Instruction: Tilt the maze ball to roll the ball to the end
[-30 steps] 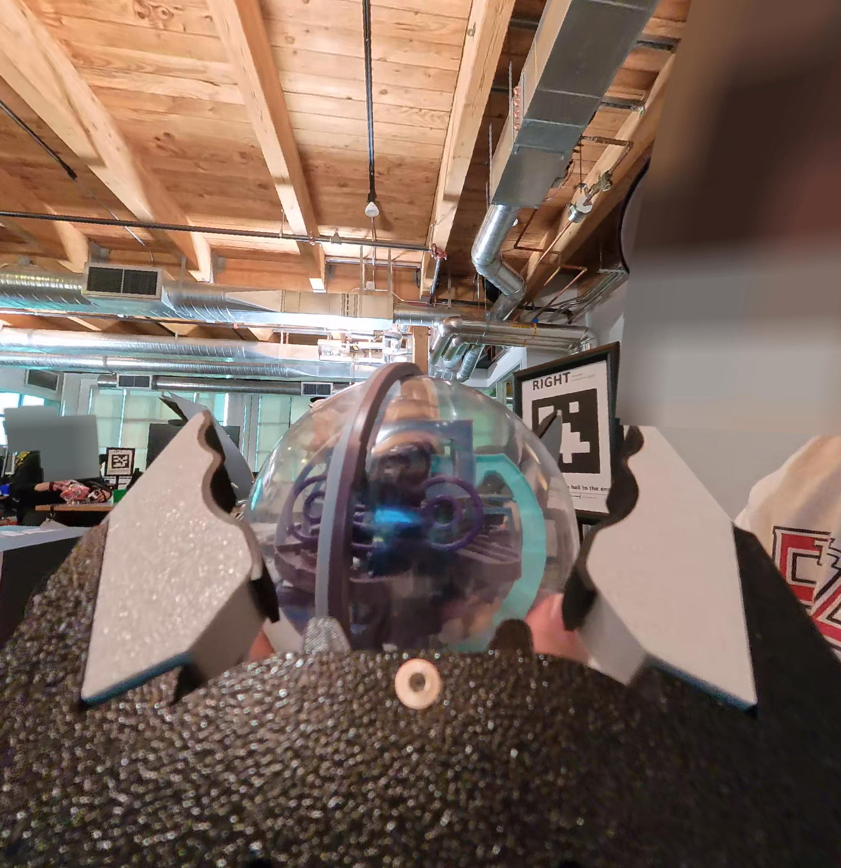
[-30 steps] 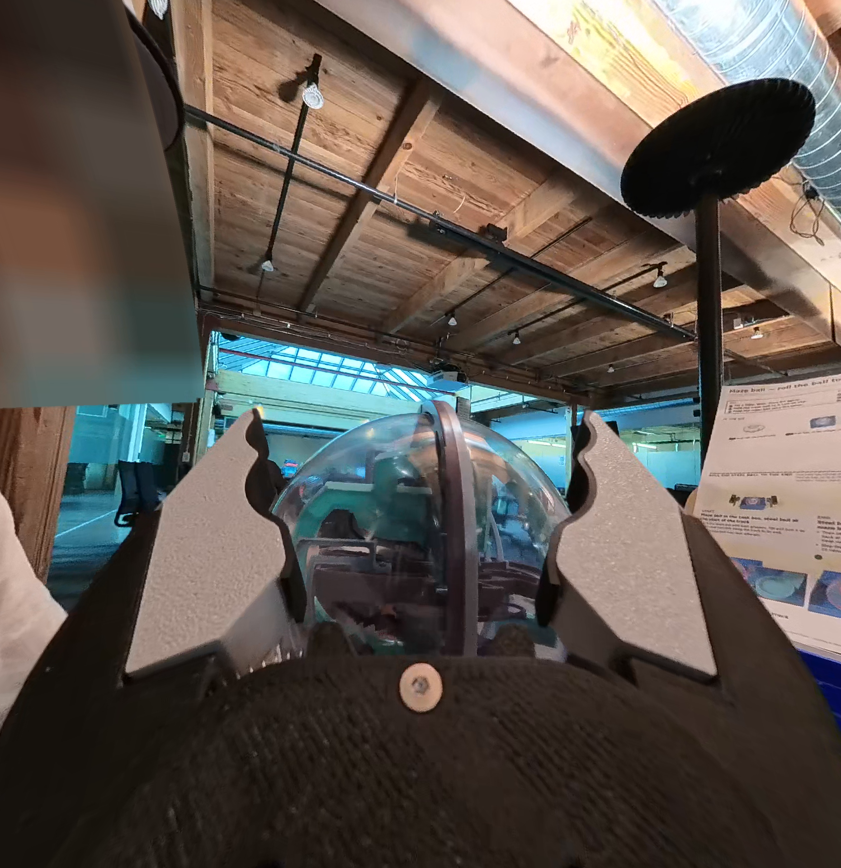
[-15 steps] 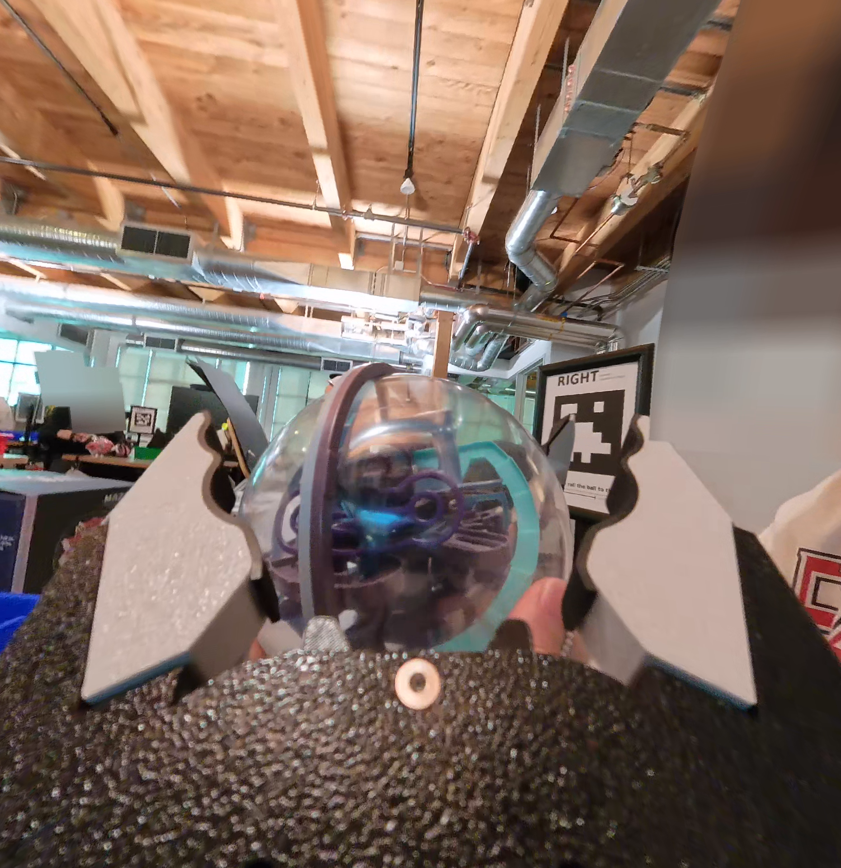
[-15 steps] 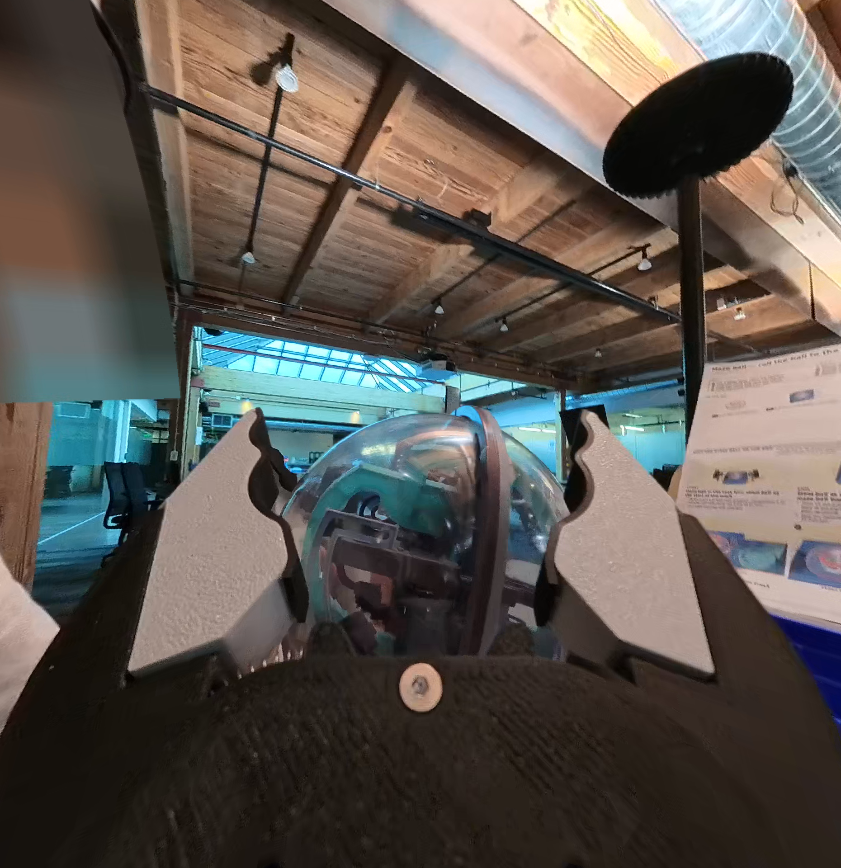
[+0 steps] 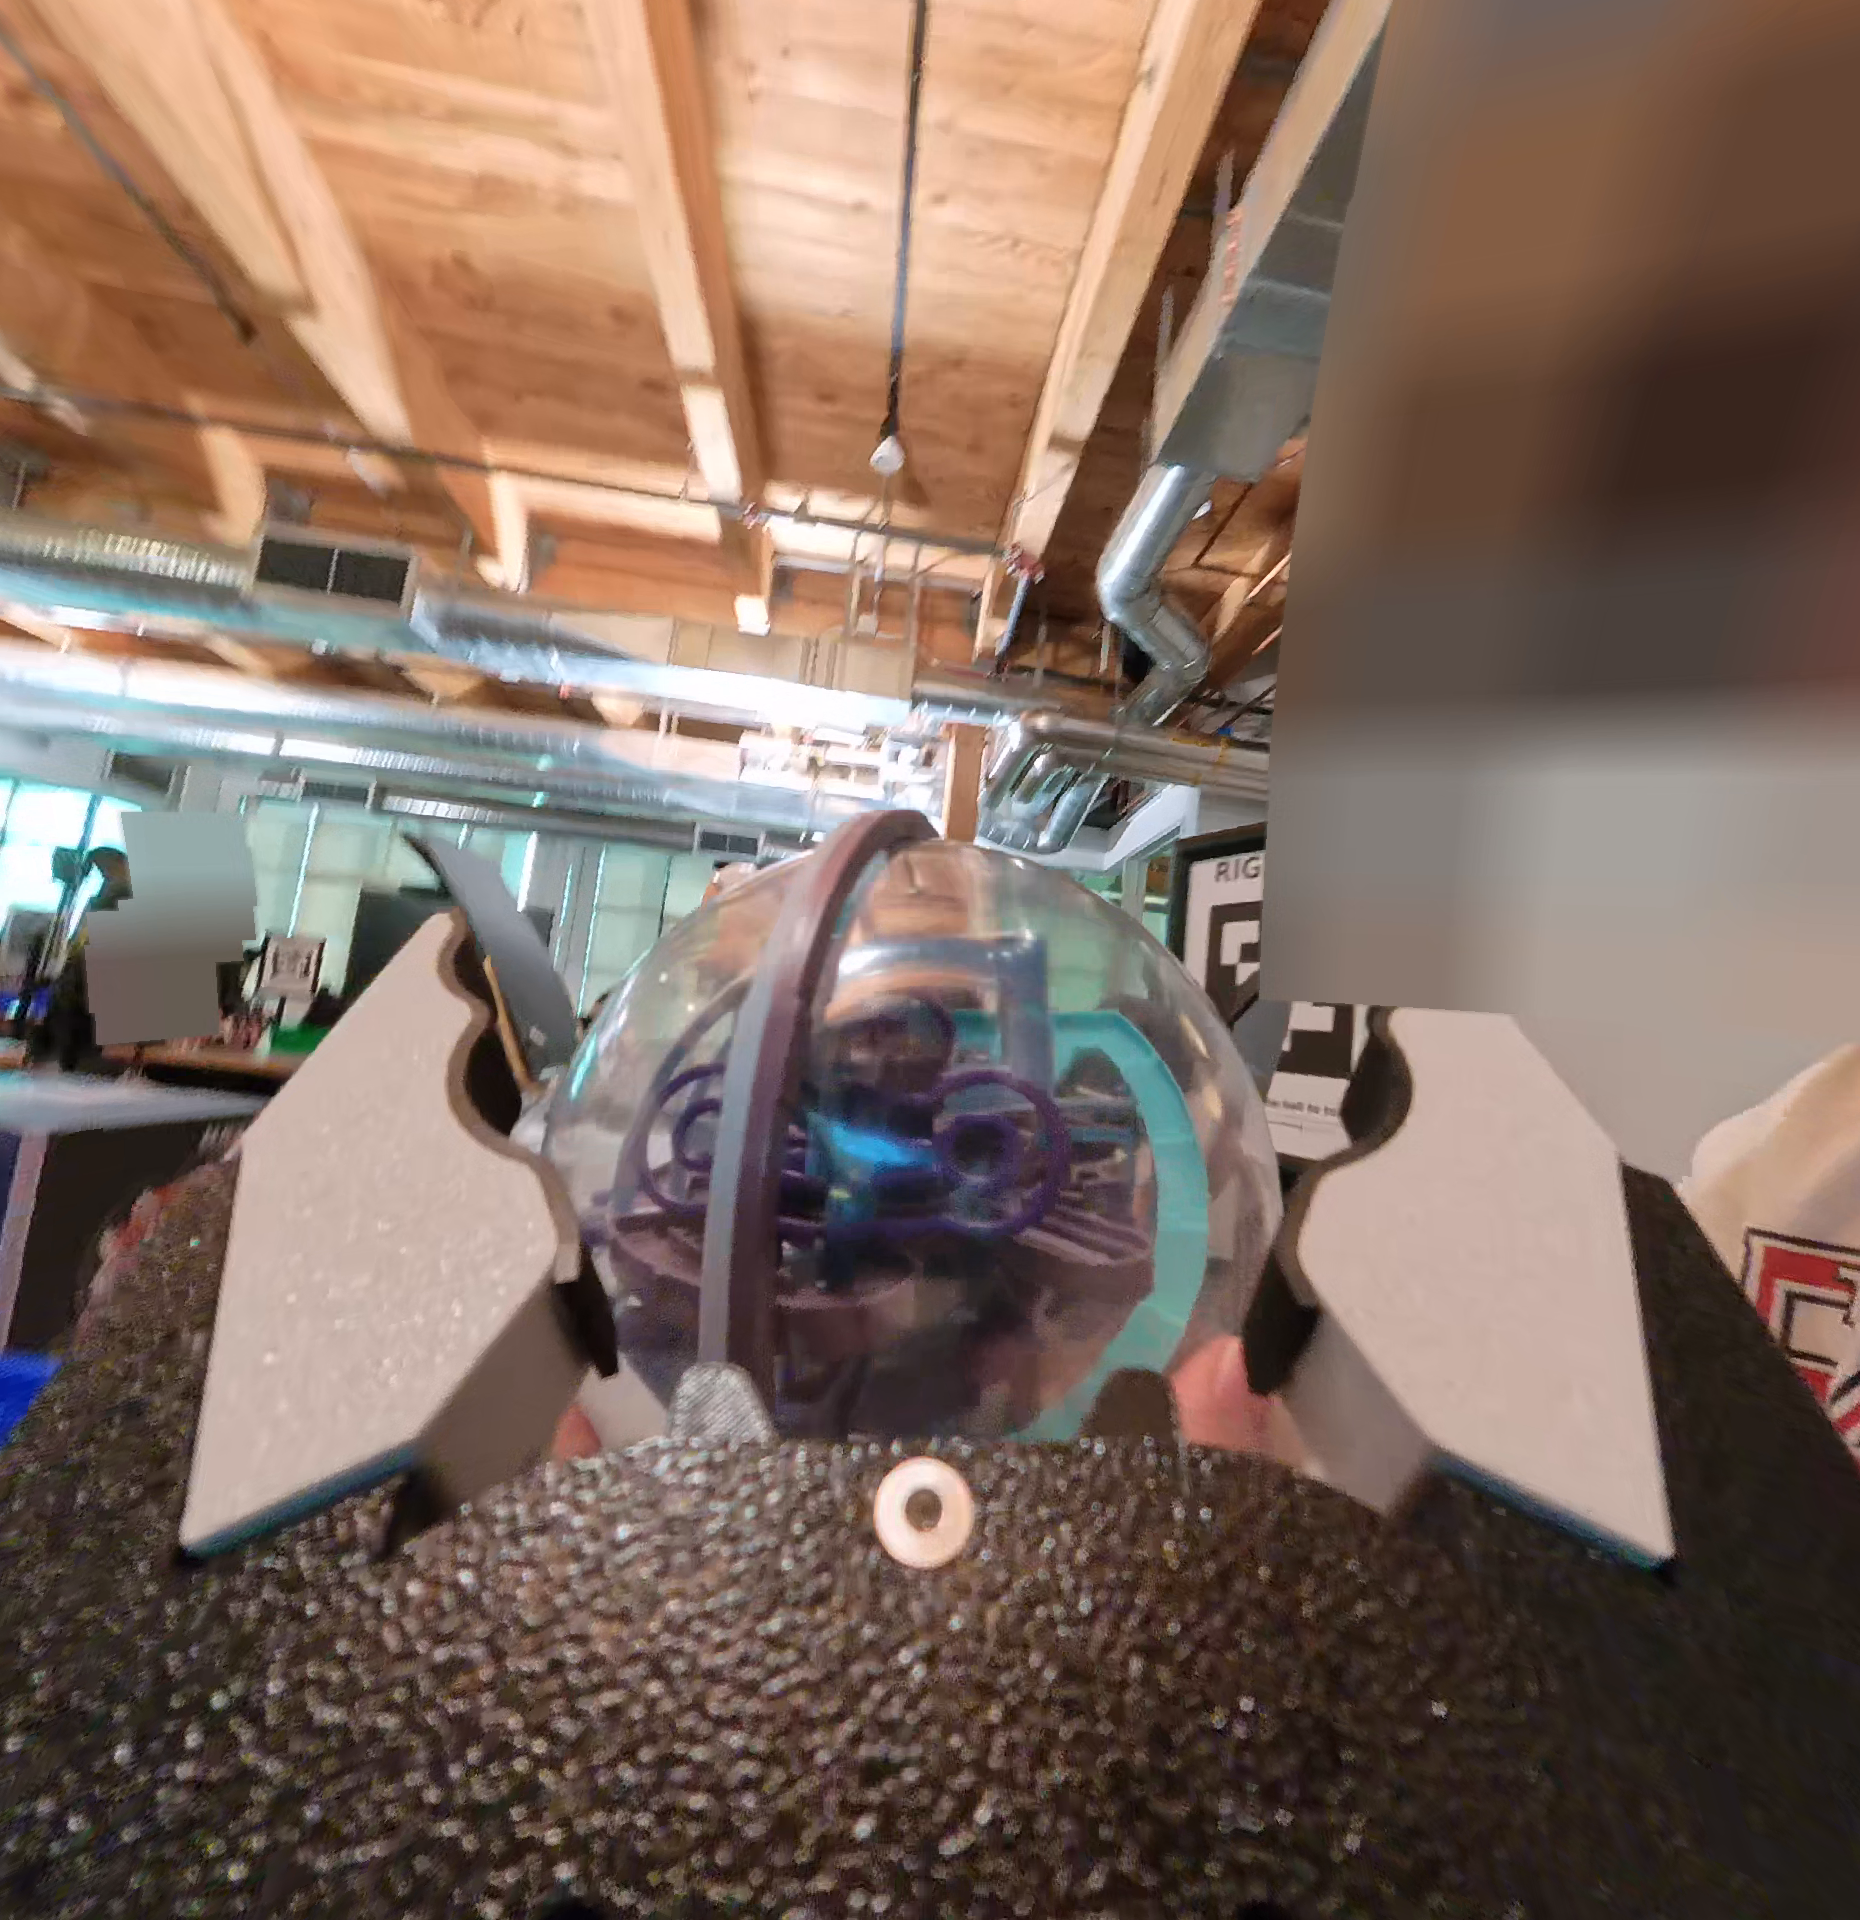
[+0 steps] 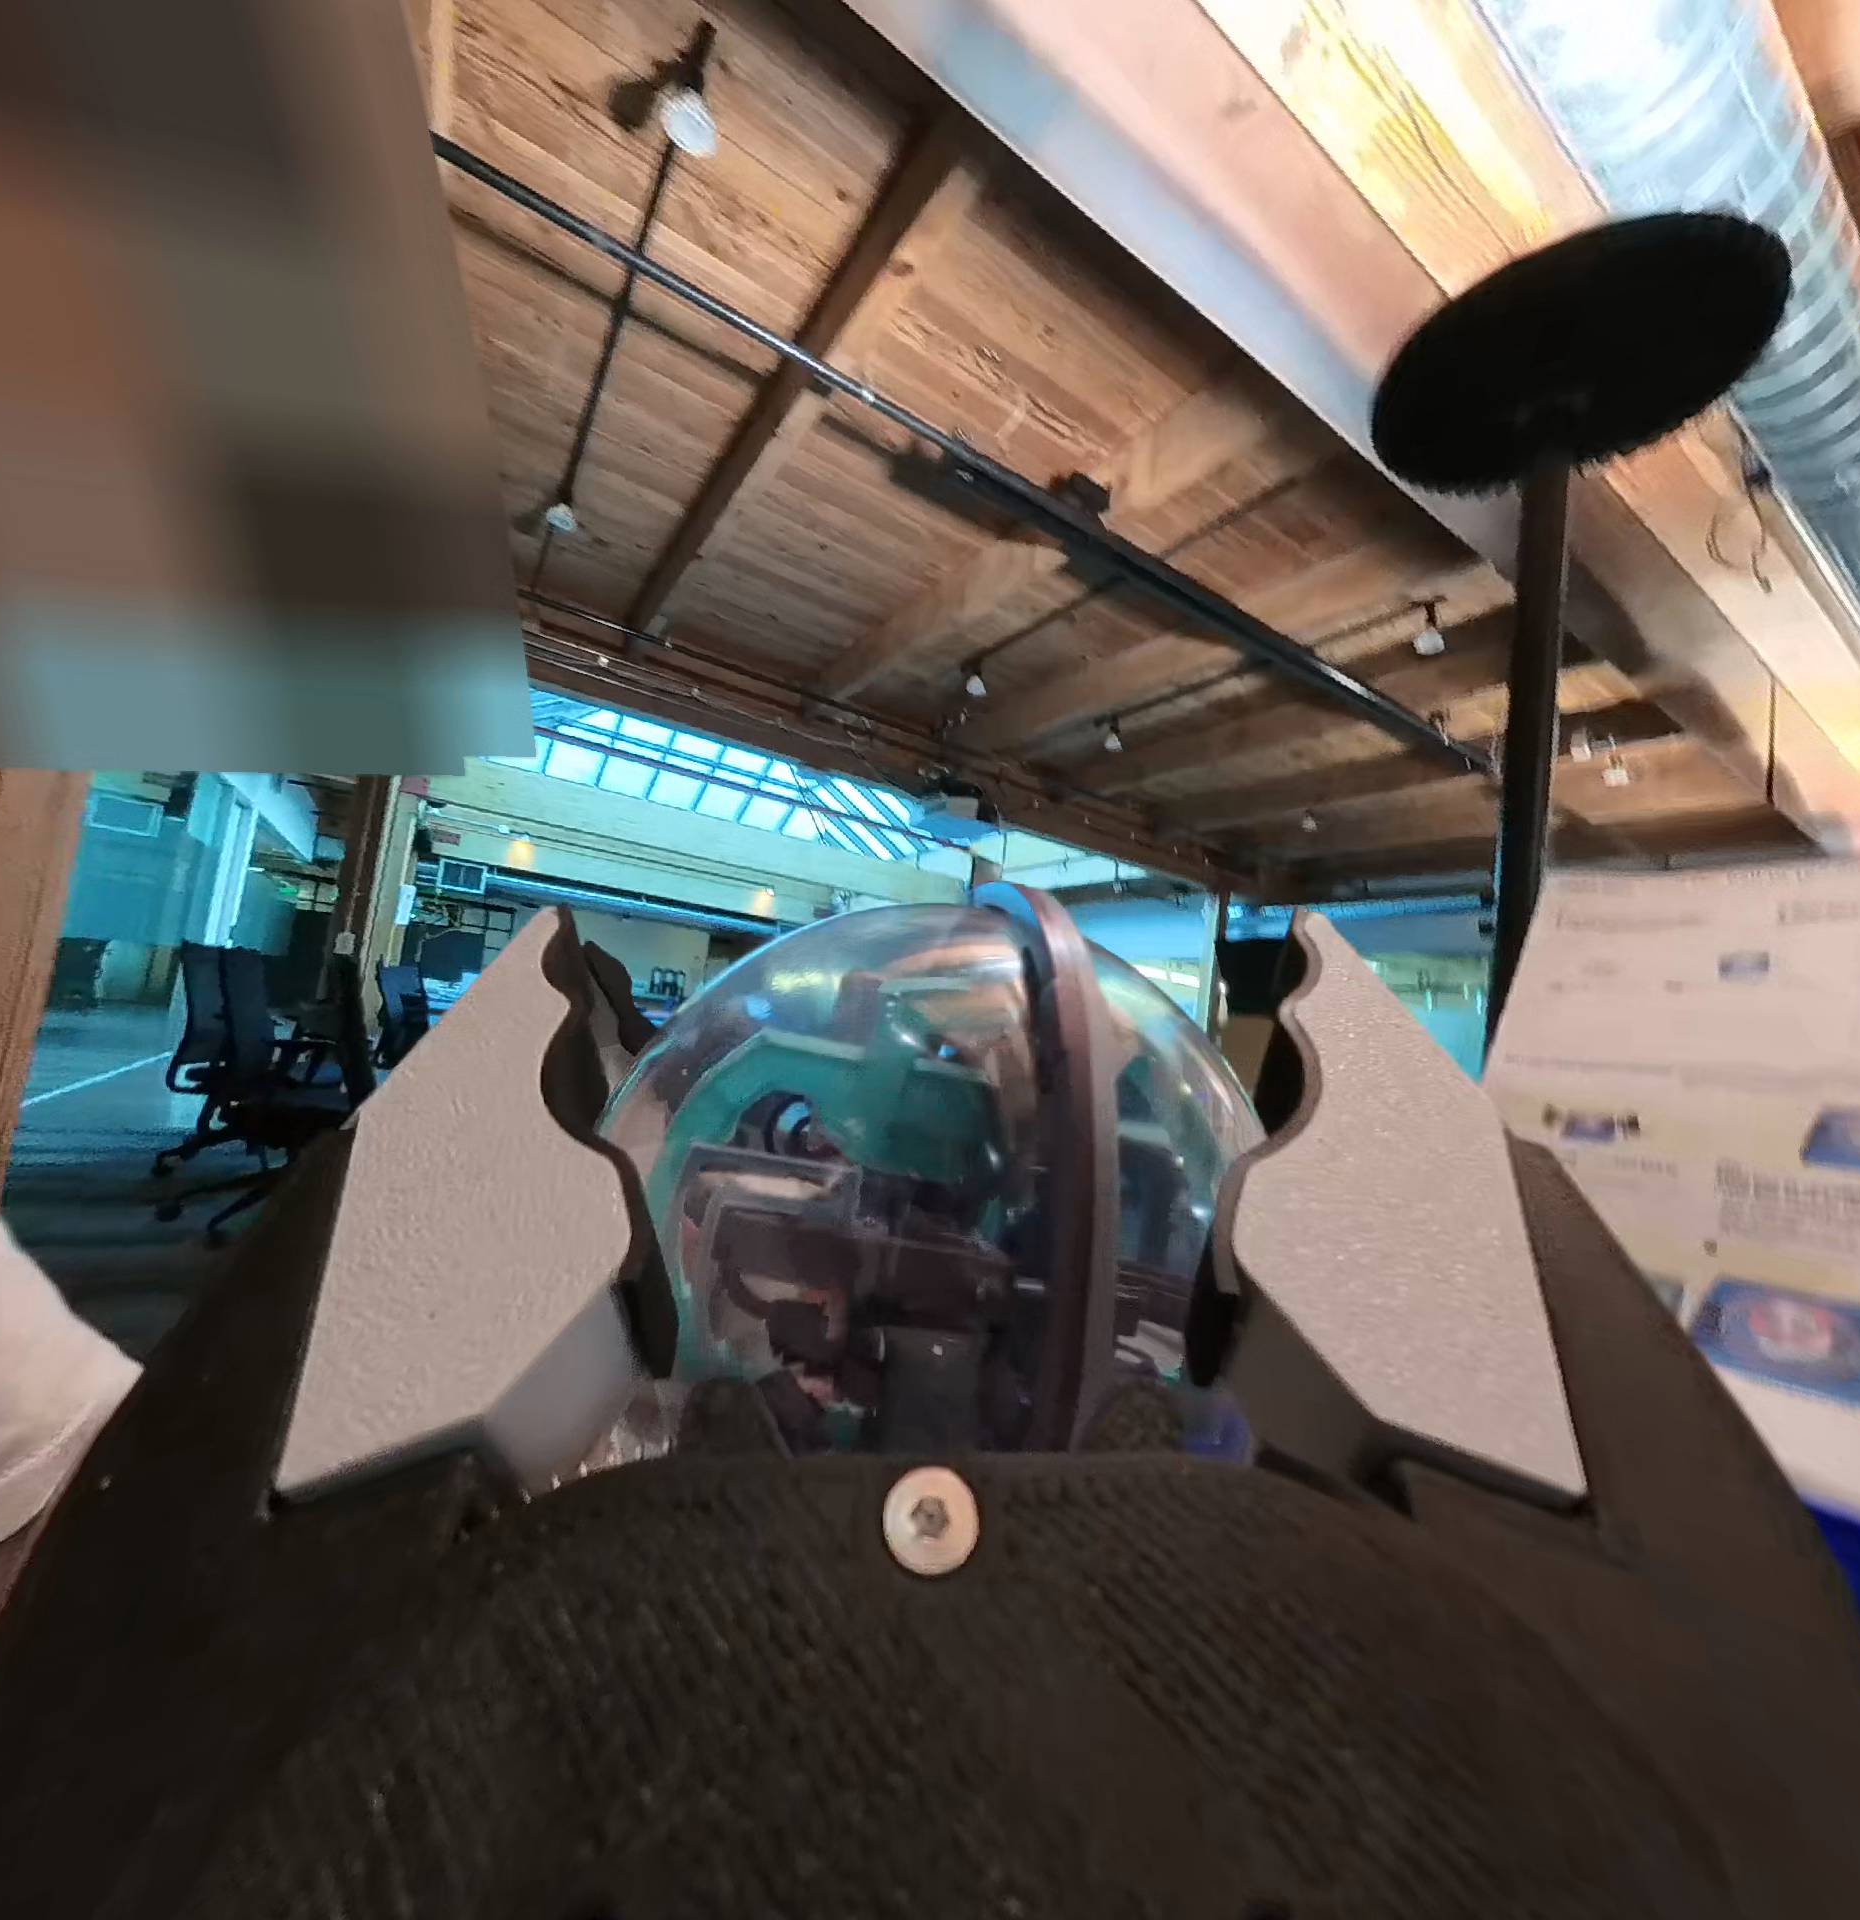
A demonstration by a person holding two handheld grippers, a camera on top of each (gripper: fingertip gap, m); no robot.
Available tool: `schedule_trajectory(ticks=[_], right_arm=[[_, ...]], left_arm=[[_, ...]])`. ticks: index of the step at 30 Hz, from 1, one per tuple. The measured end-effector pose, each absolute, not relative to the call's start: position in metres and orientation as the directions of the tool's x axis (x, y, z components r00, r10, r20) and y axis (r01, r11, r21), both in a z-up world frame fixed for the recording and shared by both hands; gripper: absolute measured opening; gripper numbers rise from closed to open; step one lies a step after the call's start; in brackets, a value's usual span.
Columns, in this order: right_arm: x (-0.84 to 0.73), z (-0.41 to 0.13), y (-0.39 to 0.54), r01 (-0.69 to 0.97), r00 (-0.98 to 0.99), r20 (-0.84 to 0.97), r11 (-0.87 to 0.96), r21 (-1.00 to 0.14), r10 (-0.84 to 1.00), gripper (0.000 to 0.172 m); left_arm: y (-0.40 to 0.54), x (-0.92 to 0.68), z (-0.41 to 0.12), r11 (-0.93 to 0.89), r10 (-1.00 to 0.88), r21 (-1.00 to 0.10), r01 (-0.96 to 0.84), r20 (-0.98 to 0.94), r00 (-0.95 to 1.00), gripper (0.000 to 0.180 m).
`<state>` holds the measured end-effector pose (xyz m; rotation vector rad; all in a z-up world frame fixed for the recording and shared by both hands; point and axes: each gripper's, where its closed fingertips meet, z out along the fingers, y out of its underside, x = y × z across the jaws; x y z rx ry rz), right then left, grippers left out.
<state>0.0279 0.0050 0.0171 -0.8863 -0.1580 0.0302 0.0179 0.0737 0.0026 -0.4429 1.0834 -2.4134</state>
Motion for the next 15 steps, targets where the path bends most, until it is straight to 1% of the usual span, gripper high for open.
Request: schedule_trajectory(ticks=[1,4,9,12,15], right_arm=[[0.021,0.021,0.0,0.065,0.981,0.166,0.651,-0.757,0.095,0.127],[0.004,0.028,-0.009,0.127,0.962,0.256,0.675,-0.727,0.094,0.126],[-0.001,0.026,-0.007,0.203,0.946,0.317,0.638,-0.743,0.069,0.126],[0.0,0.027,-0.011,0.189,0.947,0.313,0.656,-0.731,0.077,0.12],[0.001,0.033,-0.021,0.116,0.954,0.276,0.708,-0.696,0.114,0.111]], left_arm=[[0.072,0.011,0.006,-0.589,-0.52,-0.748,0.305,0.062,-0.852,0.156],[0.061,-0.001,0.008,-0.57,-0.5,-0.743,0.35,-0.024,-0.866,0.157],[0.046,0.006,-0.004,-0.502,-0.496,-0.811,0.301,-0.016,-0.868,0.157],[0.049,0.006,-0.001,-0.528,-0.489,-0.797,0.293,0.003,-0.872,0.157],[0.054,0.001,0.006,-0.568,-0.48,-0.764,0.305,0.007,-0.877,0.157]])
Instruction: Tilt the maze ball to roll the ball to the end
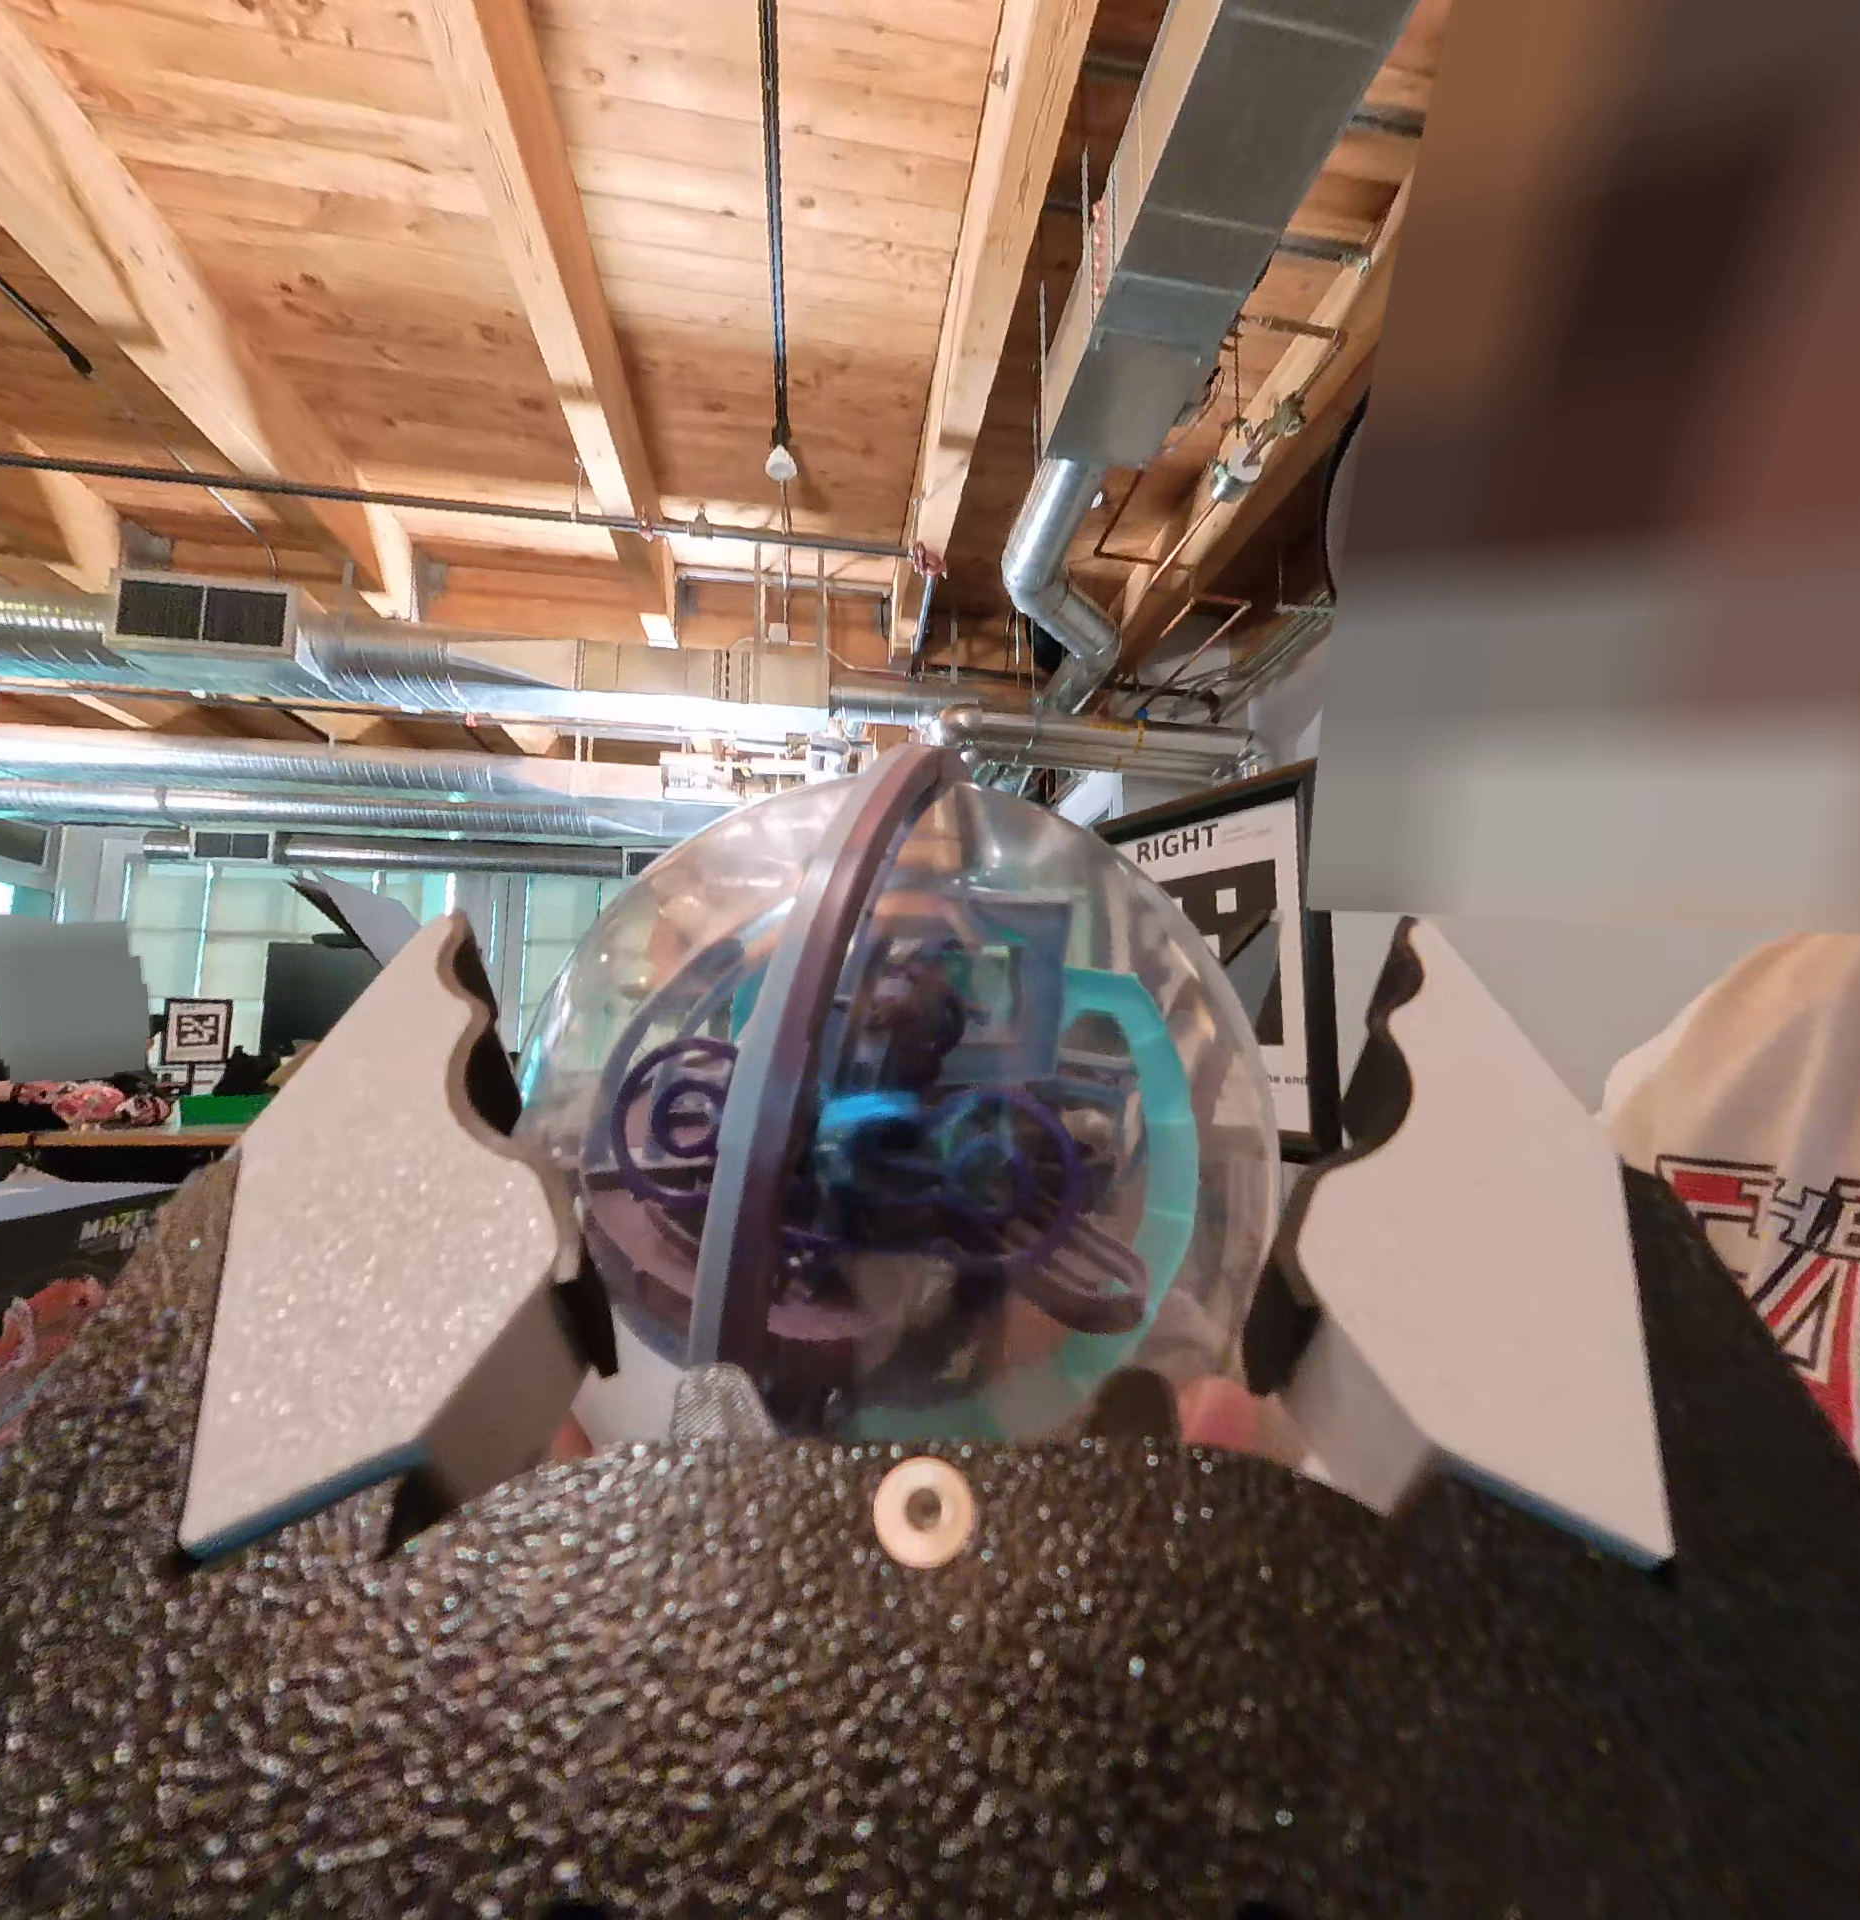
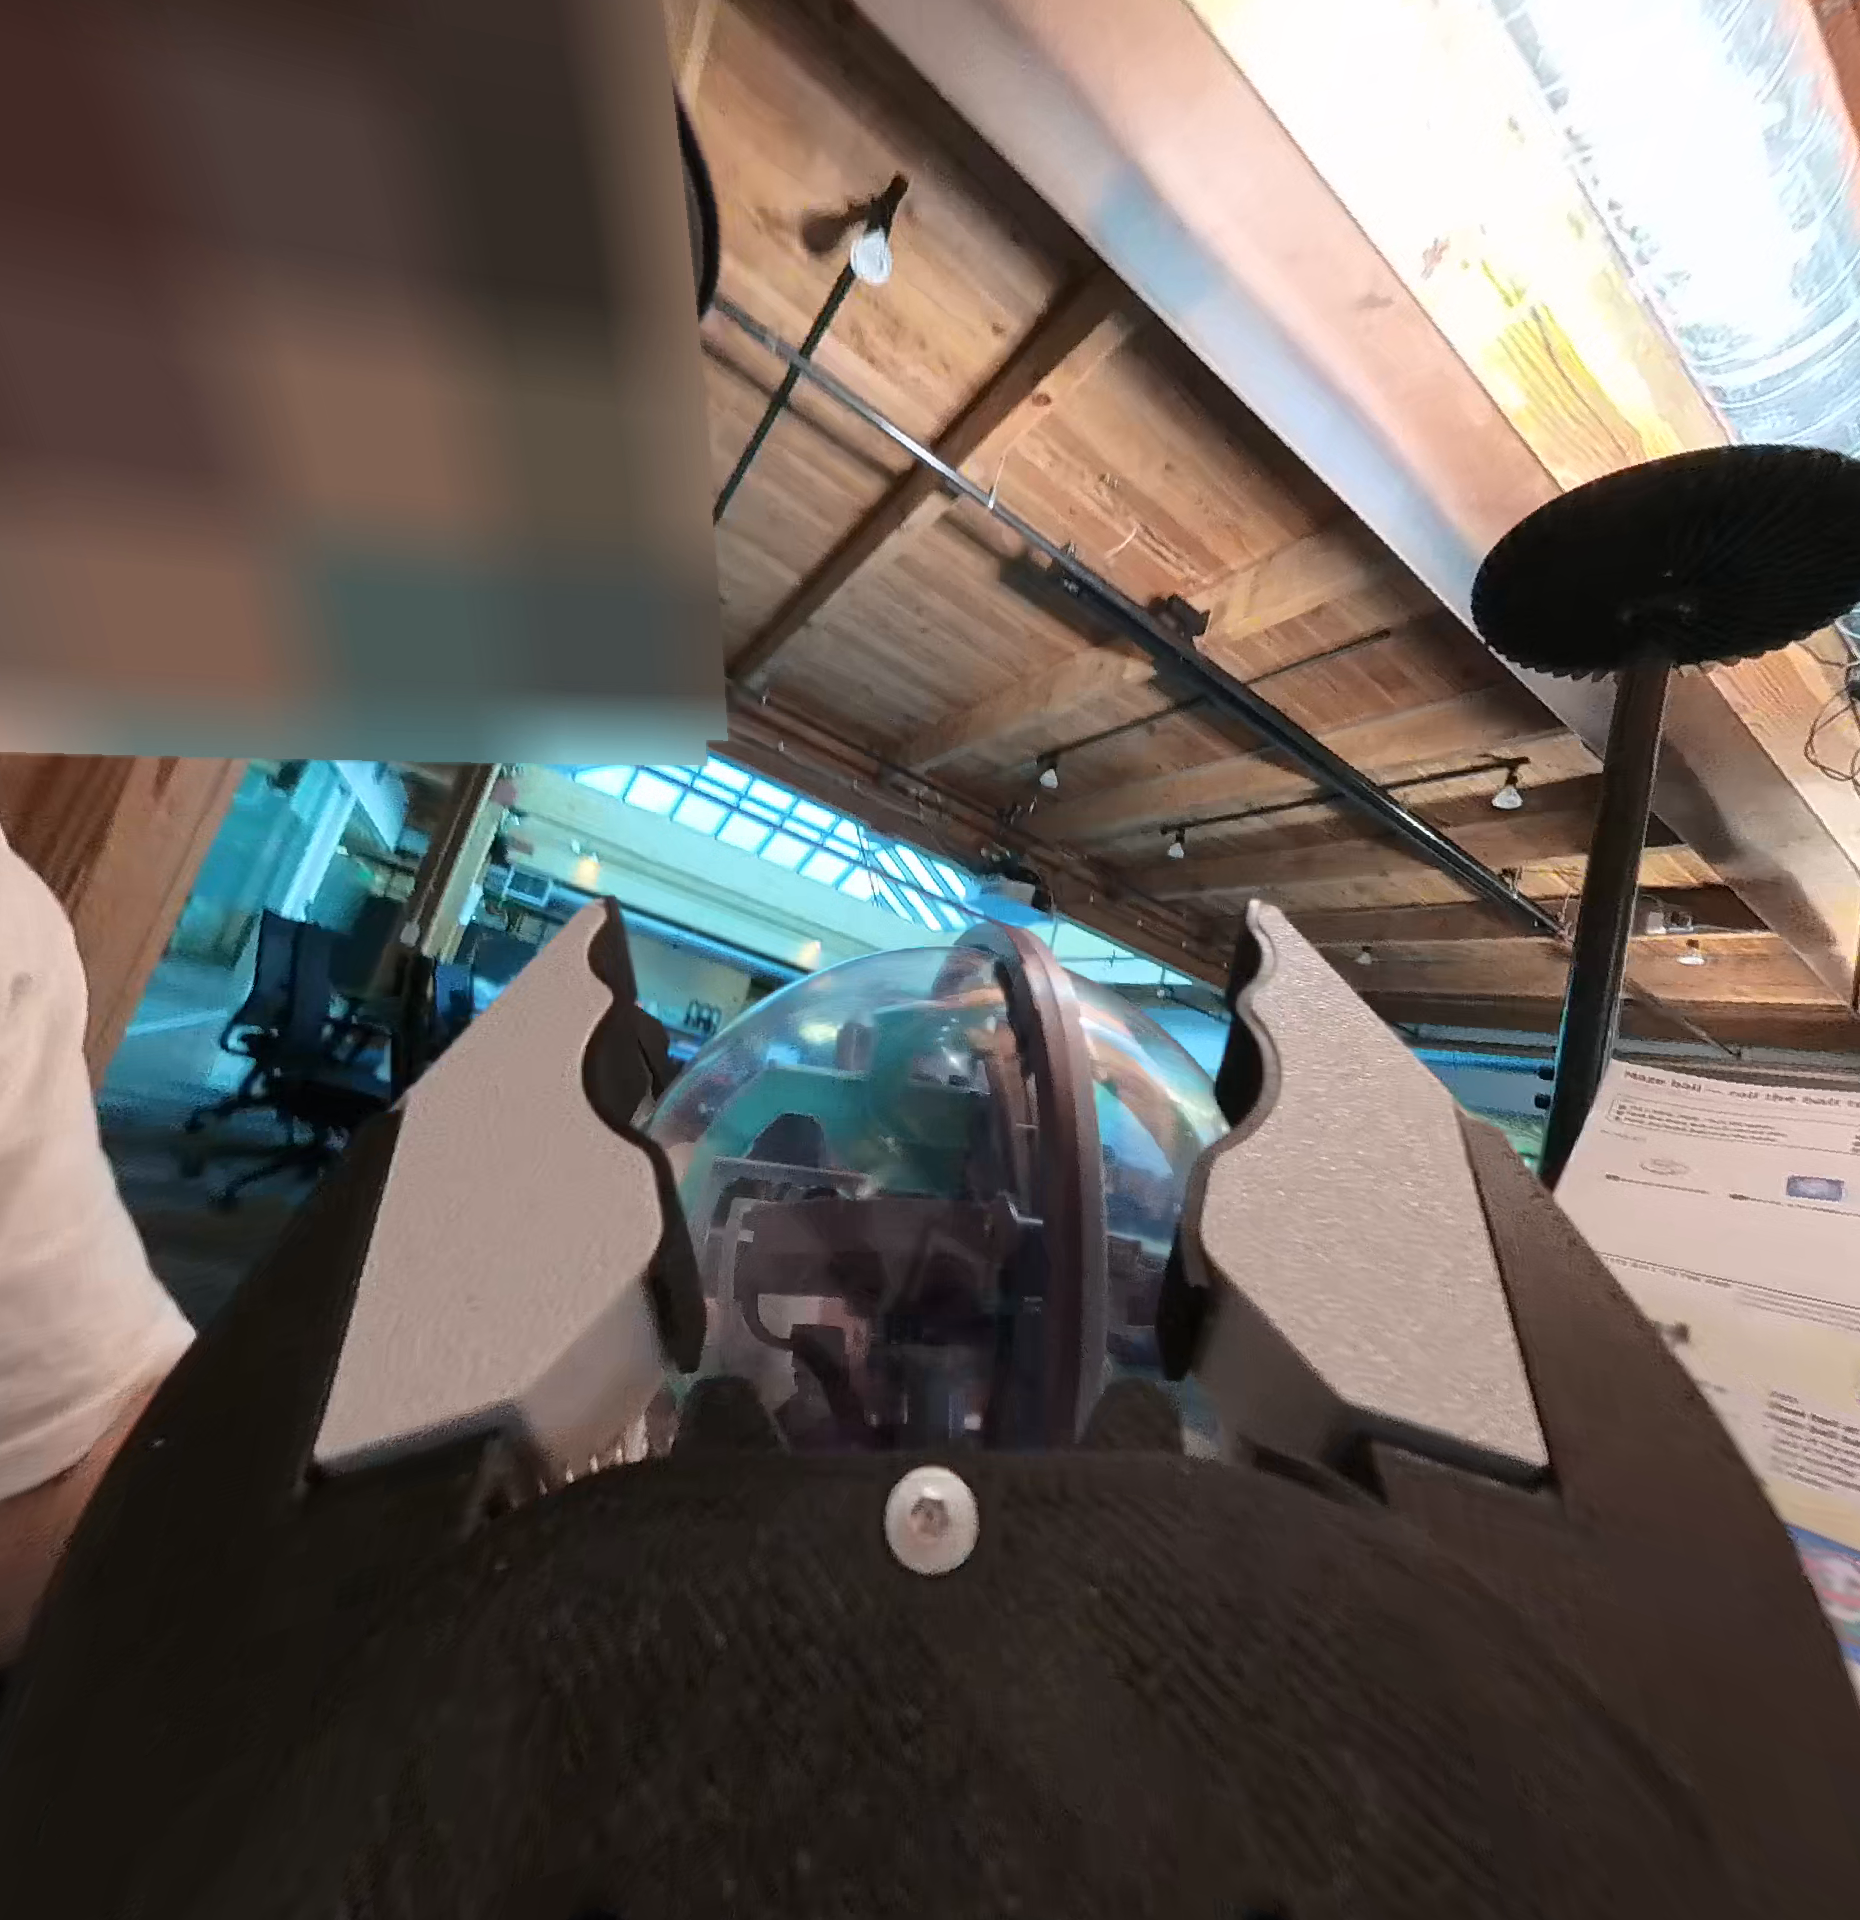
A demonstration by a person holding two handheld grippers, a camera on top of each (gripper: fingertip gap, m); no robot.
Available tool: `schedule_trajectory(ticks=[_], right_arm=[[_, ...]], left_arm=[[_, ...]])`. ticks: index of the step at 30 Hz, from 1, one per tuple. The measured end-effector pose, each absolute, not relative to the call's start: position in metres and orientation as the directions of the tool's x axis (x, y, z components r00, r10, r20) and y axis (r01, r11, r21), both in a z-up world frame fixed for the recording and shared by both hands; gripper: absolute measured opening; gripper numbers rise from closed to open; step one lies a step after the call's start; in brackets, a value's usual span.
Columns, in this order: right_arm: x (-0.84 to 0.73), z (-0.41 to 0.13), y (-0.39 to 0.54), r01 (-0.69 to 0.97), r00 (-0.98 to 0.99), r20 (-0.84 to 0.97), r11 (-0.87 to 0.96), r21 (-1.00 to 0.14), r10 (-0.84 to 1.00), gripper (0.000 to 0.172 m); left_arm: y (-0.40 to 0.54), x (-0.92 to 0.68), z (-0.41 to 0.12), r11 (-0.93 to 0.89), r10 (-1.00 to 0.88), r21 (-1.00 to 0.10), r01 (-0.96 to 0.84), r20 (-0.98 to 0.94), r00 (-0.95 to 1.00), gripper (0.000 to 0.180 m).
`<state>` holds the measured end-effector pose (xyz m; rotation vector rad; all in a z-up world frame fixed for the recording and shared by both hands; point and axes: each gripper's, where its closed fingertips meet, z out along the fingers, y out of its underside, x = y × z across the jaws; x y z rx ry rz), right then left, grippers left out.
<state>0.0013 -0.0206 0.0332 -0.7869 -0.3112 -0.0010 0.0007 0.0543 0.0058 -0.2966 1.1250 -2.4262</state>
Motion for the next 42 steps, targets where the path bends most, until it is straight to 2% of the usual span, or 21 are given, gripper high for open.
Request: schedule_trajectory(ticks=[2,5,8,17,24,26,29,35,39,42], right_arm=[[0.01,0.032,-0.02,0.087,0.964,0.239,0.716,-0.692,0.114,0.108],[0.023,0.024,-0.012,0.035,0.975,0.174,0.686,-0.727,0.135,0.114],[0.028,0.019,-0.007,0.0,0.978,0.139,0.667,-0.745,0.155,0.118],[0.023,0.019,-0.006,0.014,0.975,0.159,0.662,-0.749,0.158,0.119],[-0.013,0.035,-0.03,0.092,0.933,0.321,0.758,-0.645,0.16,0.116],[-0.011,0.03,-0.023,0.129,0.933,0.333,0.734,-0.666,0.138,0.121],[0.0,0.023,-0.011,0.152,0.949,0.299,0.689,-0.709,0.099,0.127],[-0.018,0.03,-0.018,0.207,0.921,0.379,0.708,-0.676,0.092,0.126],[0.001,0.021,-0.01,0.112,0.951,0.278,0.681,-0.723,0.138,0.133],[0.004,0.015,-0.005,0.087,0.95,0.261,0.659,-0.747,0.171,0.137]], left_arm=[[0.055,0.0,0.008,-0.544,-0.516,-0.766,0.343,-0.017,-0.857,0.157],[0.056,0.009,0.004,-0.413,-0.643,-0.804,0.427,-0.074,-0.762,0.157],[0.053,0.009,0.002,-0.325,-0.68,-0.818,0.475,-0.147,-0.718,0.157],[0.054,0.002,0.007,-0.308,-0.68,-0.8,0.514,-0.193,-0.707,0.157],[0.038,-0.033,0.014,-0.297,-0.605,-0.705,0.644,-0.383,-0.698,0.157],[0.037,-0.028,0.008,-0.276,-0.603,-0.718,0.639,-0.389,-0.697,0.157],[0.043,-0.011,0.005,-0.289,-0.635,-0.769,0.57,-0.292,-0.715,0.156],[0.037,-0.027,0.01,-0.278,-0.607,-0.728,0.626,-0.372,-0.702,0.157],[0.037,-0.02,0.007,-0.222,-0.636,-0.74,0.635,-0.384,-0.67,0.157],[0.029,-0.023,0.004,-0.104,-0.634,-0.72,0.686,-0.483,-0.604,0.157]])
